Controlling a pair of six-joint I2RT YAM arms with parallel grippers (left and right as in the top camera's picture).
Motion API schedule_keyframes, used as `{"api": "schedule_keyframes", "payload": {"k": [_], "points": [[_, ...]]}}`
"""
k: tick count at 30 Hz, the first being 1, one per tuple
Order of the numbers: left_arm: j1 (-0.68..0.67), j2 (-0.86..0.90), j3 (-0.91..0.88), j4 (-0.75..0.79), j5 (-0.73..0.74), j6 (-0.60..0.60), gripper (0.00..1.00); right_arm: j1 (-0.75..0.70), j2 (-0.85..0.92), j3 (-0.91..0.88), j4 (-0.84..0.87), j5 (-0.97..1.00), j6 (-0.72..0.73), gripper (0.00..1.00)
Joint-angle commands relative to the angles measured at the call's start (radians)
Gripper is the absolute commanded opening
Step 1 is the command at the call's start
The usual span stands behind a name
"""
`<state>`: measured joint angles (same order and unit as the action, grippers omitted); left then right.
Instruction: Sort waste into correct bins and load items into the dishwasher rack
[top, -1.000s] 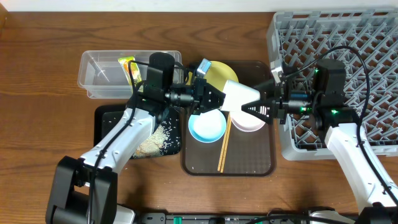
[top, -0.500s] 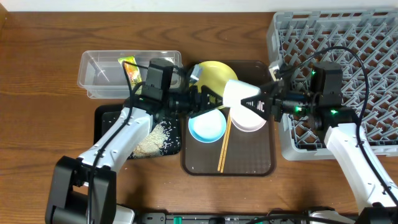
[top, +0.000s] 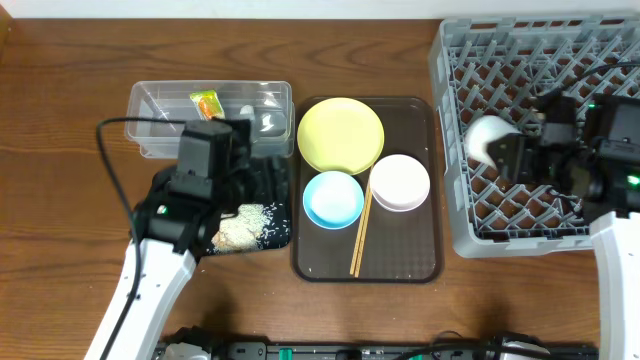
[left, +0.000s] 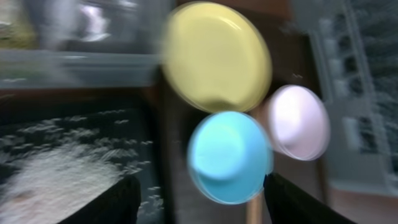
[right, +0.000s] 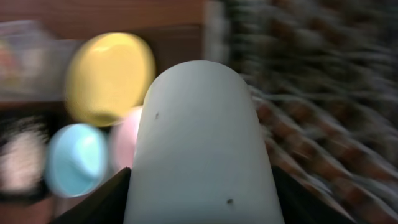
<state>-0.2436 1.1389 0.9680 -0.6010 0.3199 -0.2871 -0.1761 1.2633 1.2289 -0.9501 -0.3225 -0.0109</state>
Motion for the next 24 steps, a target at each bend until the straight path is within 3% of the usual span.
{"api": "schedule_keyframes", "payload": {"k": [1, 4, 19, 21, 24], "points": [[0.003, -0.036, 0.007, -0.039, -0.220, 0.028, 0.66, -0.056, 0.016, 0.014, -0.061, 0.351, 0.081, 0.09], [0.003, -0.035, 0.006, -0.046, -0.219, 0.028, 0.66, -0.093, 0.049, 0.014, -0.089, 0.372, 0.105, 0.02], [0.003, -0.034, 0.005, -0.048, -0.219, 0.027, 0.66, -0.145, 0.266, 0.014, -0.095, 0.404, 0.111, 0.01], [0.003, -0.034, 0.005, -0.049, -0.219, 0.027, 0.66, -0.145, 0.292, 0.014, -0.094, 0.404, 0.111, 0.17], [0.003, -0.034, 0.005, -0.050, -0.219, 0.027, 0.66, -0.144, 0.325, 0.014, -0.090, 0.369, 0.111, 0.32]]}}
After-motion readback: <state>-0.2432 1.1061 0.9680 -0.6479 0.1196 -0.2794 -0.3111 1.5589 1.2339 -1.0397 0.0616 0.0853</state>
